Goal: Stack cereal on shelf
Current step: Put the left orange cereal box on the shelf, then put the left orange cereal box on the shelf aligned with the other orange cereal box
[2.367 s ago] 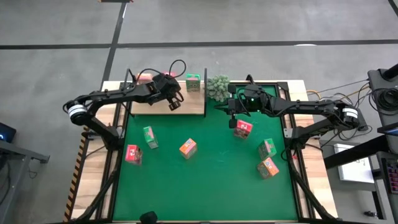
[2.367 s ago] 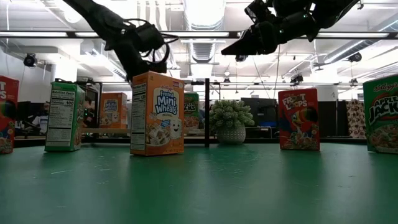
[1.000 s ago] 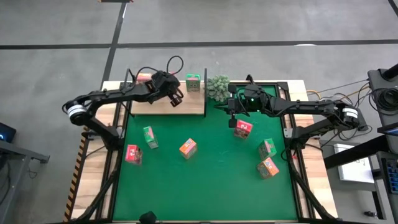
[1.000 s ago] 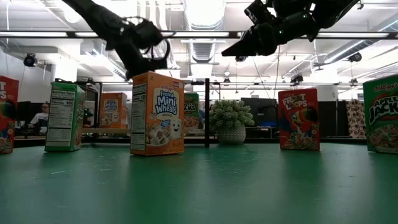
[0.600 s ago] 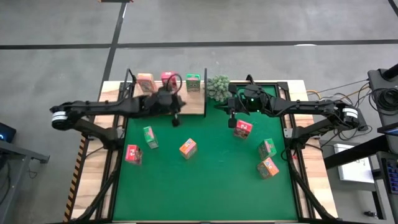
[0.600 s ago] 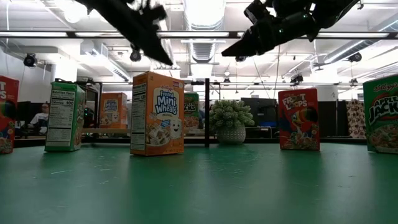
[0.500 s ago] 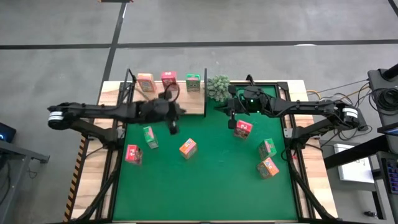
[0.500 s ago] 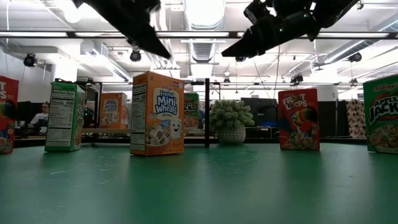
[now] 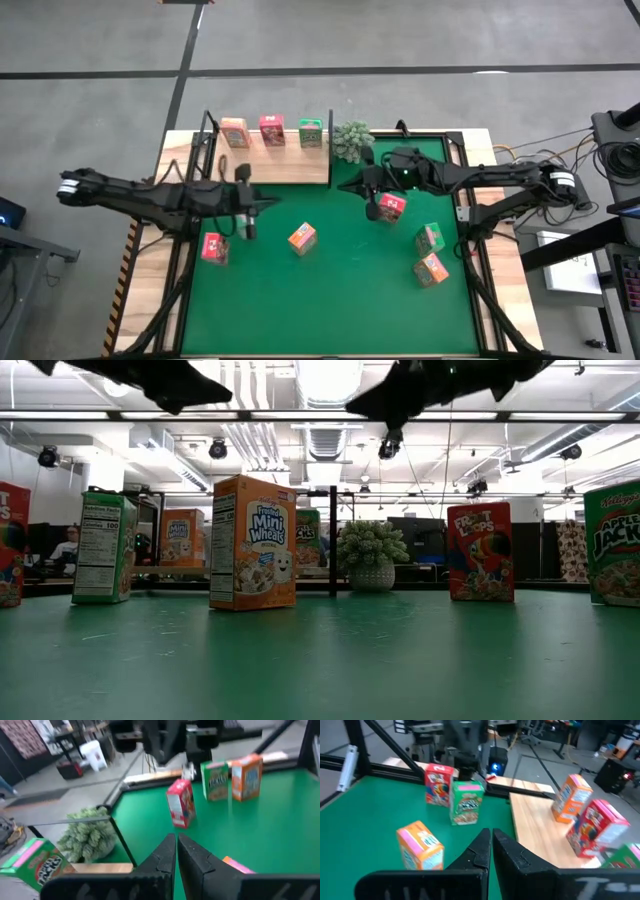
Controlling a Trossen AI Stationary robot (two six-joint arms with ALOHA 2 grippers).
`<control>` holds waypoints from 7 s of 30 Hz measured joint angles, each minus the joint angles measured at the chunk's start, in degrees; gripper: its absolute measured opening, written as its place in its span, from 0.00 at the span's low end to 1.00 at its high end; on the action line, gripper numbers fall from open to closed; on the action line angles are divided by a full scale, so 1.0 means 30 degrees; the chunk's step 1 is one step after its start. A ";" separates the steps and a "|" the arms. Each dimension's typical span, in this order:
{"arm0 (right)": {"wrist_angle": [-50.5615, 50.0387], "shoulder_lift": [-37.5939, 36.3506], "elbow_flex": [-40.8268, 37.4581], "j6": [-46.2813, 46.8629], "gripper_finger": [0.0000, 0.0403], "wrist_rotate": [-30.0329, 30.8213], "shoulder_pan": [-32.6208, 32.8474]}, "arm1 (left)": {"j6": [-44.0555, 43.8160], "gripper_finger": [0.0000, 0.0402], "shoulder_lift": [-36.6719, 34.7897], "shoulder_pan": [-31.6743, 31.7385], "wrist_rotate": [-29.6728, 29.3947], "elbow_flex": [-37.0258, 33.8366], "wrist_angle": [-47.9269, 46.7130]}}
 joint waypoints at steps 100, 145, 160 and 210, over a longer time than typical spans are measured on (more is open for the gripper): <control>-0.9249 1.2939 1.1905 -0.1209 0.56 -0.2138 0.2602 | 0.1302 0.00 -0.5490 0.0011 -0.0055 -0.1373 0.1339; -1.4285 1.3799 1.5391 -0.1231 0.87 -0.1040 0.1819 | 0.2080 0.00 -0.8182 0.0000 -0.0047 -0.1519 0.0601; -1.1216 1.3806 1.3421 -0.0803 0.73 -0.1157 0.1930 | 0.2083 0.00 -0.8174 0.0000 -0.0036 -0.1526 0.0583; -1.4861 1.6981 2.4756 0.0508 0.41 -0.0334 -0.0149 | 0.3426 0.00 -1.0604 0.0007 -0.0025 -0.1395 0.0213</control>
